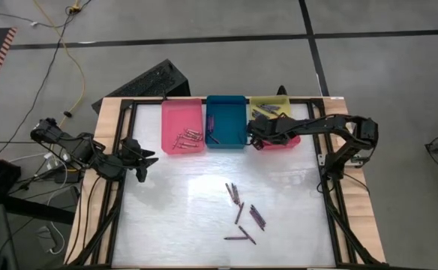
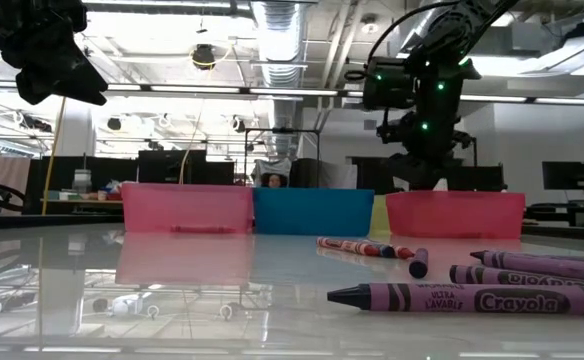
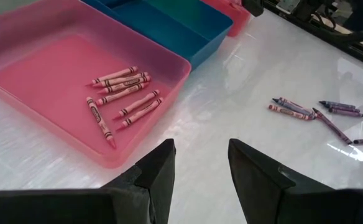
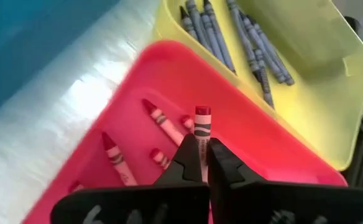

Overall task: Sort crayons
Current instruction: Put the red crayon into the red bin

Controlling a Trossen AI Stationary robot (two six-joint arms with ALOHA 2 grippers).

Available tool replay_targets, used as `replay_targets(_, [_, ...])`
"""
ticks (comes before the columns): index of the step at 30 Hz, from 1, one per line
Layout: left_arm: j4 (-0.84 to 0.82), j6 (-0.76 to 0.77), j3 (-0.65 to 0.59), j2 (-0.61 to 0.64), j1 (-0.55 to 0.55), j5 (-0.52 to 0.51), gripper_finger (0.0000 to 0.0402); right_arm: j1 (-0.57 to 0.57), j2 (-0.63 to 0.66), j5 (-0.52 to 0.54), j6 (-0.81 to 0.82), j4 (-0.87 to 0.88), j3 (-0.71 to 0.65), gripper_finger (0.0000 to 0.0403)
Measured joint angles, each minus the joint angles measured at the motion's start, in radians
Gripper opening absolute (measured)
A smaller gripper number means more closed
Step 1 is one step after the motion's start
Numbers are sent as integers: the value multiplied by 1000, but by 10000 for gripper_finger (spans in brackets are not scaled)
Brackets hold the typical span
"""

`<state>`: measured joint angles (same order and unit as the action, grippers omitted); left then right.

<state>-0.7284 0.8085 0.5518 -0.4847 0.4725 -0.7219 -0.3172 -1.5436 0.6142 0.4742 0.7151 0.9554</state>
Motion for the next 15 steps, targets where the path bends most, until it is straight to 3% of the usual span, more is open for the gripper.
replay_targets(15, [0, 0, 0, 0, 0, 0, 139, 0, 0, -94, -15, -154, 0, 4])
